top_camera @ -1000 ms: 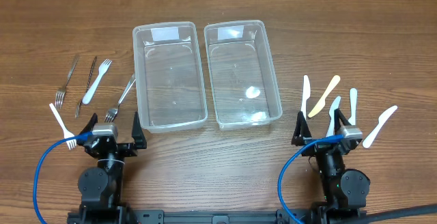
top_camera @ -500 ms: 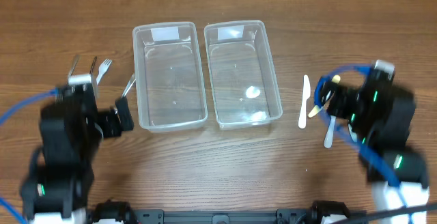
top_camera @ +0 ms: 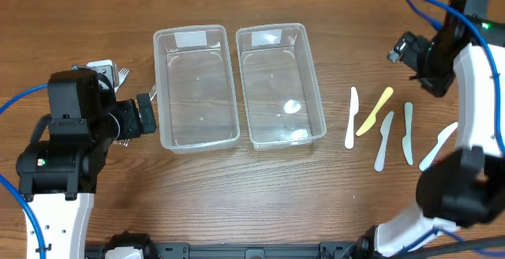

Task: Pack container
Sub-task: 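Move the right gripper over the cream plastic knife on the right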

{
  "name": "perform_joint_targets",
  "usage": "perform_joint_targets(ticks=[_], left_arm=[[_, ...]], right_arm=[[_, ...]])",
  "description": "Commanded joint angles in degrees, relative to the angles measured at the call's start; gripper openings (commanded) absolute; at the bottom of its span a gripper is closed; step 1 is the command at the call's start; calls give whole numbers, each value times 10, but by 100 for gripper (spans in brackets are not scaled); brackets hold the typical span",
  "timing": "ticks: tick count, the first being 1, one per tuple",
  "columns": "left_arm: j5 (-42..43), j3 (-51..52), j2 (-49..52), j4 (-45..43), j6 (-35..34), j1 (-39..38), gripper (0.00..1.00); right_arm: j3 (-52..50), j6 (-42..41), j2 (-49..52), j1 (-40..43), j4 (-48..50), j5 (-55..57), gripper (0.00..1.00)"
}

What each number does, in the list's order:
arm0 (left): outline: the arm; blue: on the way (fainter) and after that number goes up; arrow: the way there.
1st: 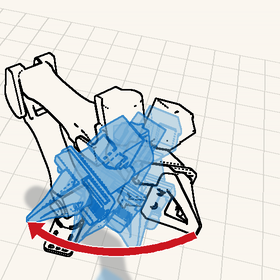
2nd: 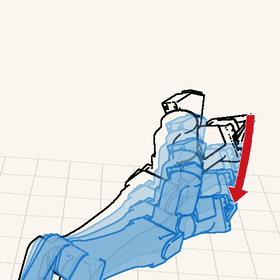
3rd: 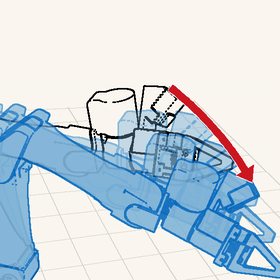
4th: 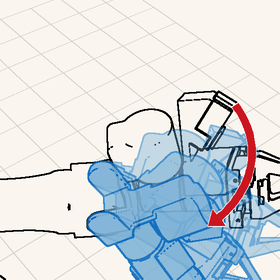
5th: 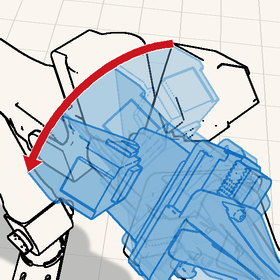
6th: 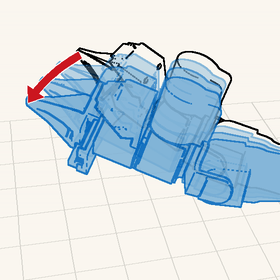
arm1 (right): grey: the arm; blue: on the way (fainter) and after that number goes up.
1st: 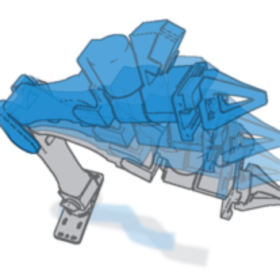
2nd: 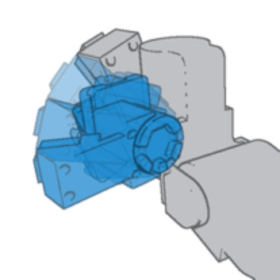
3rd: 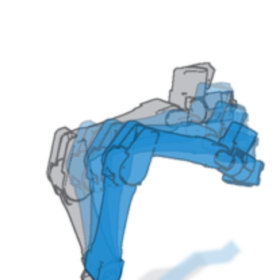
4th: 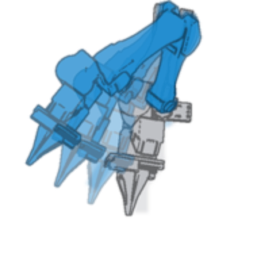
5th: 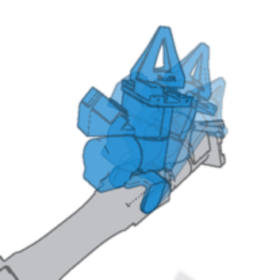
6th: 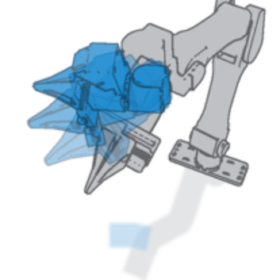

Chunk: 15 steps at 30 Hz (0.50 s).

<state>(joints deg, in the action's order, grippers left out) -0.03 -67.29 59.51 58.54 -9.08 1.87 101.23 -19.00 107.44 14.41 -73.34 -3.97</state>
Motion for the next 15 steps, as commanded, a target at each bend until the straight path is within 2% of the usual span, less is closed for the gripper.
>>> perform_joint_targets(ticks=[1, 6, 15], left_arm=[[5, -15, 2, -10, -8, -3, 100], [5, -15, 2, -10, -8, -3, 100], [5, -15, 2, -13, -8, -3, 100]], right_arm=[[16, -12, 74, 2, -14, 23, 100], [15, -12, 140, -1, -8, 28, 100], [15, 14, 191, -2, 28, 31, 100]])
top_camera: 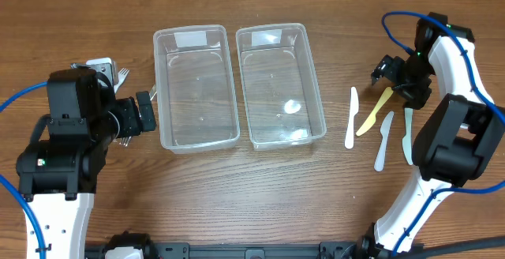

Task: Pack container
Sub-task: 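Move the right gripper over the cream plastic knife on the right, then grasp the cream plastic knife with the right gripper and lift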

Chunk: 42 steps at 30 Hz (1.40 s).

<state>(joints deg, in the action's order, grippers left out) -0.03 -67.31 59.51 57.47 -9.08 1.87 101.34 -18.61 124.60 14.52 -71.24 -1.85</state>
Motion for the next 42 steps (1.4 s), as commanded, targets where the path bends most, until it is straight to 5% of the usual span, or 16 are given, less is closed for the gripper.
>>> perform_joint_targets(ticks=[1, 12, 21, 24, 31, 35, 42], left_arm=[[5, -15, 2, -3, -8, -3, 100], [5, -15, 2, -3, -8, -3, 100], [5, -15, 2, -3, -8, -3, 100], [5, -15, 2, -3, -8, -3, 100], [5, -15, 2, -3, -8, -3, 100], [5, -15, 2, -3, -8, -3, 100], [5, -15, 2, -3, -8, -3, 100]], right_arm=[[14, 10, 26, -3, 10, 9, 100], [14, 52, 57, -3, 93, 10, 100], [10, 49, 82, -3, 57, 39, 96], [10, 49, 82, -3, 49, 40, 77], [10, 49, 82, -3, 45, 39, 58], [10, 49, 82, -3, 46, 39, 39], [10, 49, 82, -3, 51, 39, 25]])
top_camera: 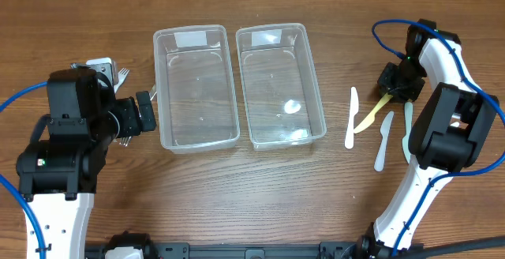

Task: Pack container
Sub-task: 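Grasp the cream plastic knife with the right gripper and lift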

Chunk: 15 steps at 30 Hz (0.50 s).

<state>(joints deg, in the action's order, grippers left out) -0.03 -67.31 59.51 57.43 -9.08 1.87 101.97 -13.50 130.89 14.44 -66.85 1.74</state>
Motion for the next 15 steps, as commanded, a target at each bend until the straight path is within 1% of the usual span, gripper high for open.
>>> perform_joint_targets(ticks=[1, 3, 7, 8, 9, 15], left_arm=[[5, -15, 2, -3, -8, -3, 100], [5, -15, 2, -3, -8, -3, 100], [5, -15, 2, -3, -8, -3, 100], [5, -15, 2, -3, -8, -3, 100], [5, -15, 2, -3, -8, -3, 100], [5, -15, 2, -3, -8, -3, 100]], right_arm=[[4, -2, 19, -2, 8, 3, 22], [4, -2, 19, -2, 12, 3, 20], [4, -2, 19, -2, 24, 3, 9], [4, -2, 19, -2, 28, 3, 5], [4, -2, 19, -2, 31, 3, 4], [13, -2, 0, -8, 44, 3, 4]])
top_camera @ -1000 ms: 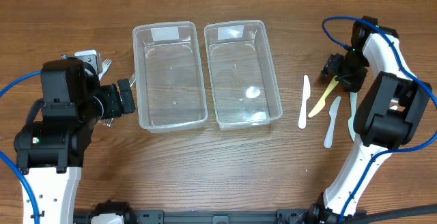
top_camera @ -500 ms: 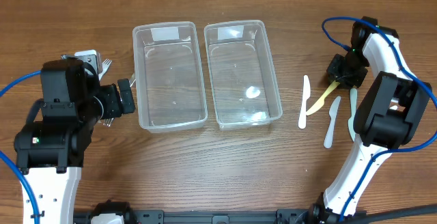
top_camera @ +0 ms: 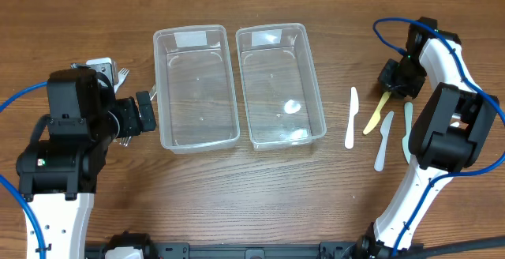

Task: Pack container
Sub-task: 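Grasp the cream plastic knife with the right gripper and lift, then carry the cream knife into the right container and release it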

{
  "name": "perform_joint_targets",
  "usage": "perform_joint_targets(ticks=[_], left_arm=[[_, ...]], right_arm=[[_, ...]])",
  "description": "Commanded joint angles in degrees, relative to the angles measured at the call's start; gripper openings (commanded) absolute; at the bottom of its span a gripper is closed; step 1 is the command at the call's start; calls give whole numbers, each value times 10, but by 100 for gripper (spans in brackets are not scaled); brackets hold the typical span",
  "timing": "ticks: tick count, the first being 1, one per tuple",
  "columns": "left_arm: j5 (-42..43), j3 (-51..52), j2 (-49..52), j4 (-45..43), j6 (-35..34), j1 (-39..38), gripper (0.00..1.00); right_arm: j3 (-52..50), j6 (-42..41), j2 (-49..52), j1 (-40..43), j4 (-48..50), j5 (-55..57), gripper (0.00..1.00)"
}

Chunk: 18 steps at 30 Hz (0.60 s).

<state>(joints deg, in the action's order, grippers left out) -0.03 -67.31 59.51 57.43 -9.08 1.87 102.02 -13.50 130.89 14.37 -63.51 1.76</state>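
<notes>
Two clear, empty plastic containers stand side by side, the left container and the right container. To their right lies a row of plastic knives: a white knife, a yellow knife, a pale blue knife and a grey-green knife. My right gripper is down at the far end of the yellow knife and looks shut on it. My left gripper hangs just left of the left container; its jaw state does not show from above.
A few white plastic forks lie at the far left, mostly hidden under my left arm. My right arm's base covers the table right of the knives. Blue cables loop beside both arms.
The yellow knife's near end has swung a little to the right, closer to the pale blue knife, with my right gripper still at its far end. The left arm has not moved.
My right gripper was high at the far right, away from the knives. It then stood over the far end of the yellow knife, then lower on that end. Now the knife has turned slightly in its grip. Left arm and containers stayed still.
</notes>
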Motion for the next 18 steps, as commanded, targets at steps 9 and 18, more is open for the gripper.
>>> perform_joint_targets(ticks=[9, 18], left_arm=[[5, -15, 2, -4, -8, -3, 100], [5, -15, 2, -5, -8, -3, 100]], right_arm=[[106, 20, -214, -140, -47, 12, 4], [80, 30, -199, -363, -40, 11, 4]])
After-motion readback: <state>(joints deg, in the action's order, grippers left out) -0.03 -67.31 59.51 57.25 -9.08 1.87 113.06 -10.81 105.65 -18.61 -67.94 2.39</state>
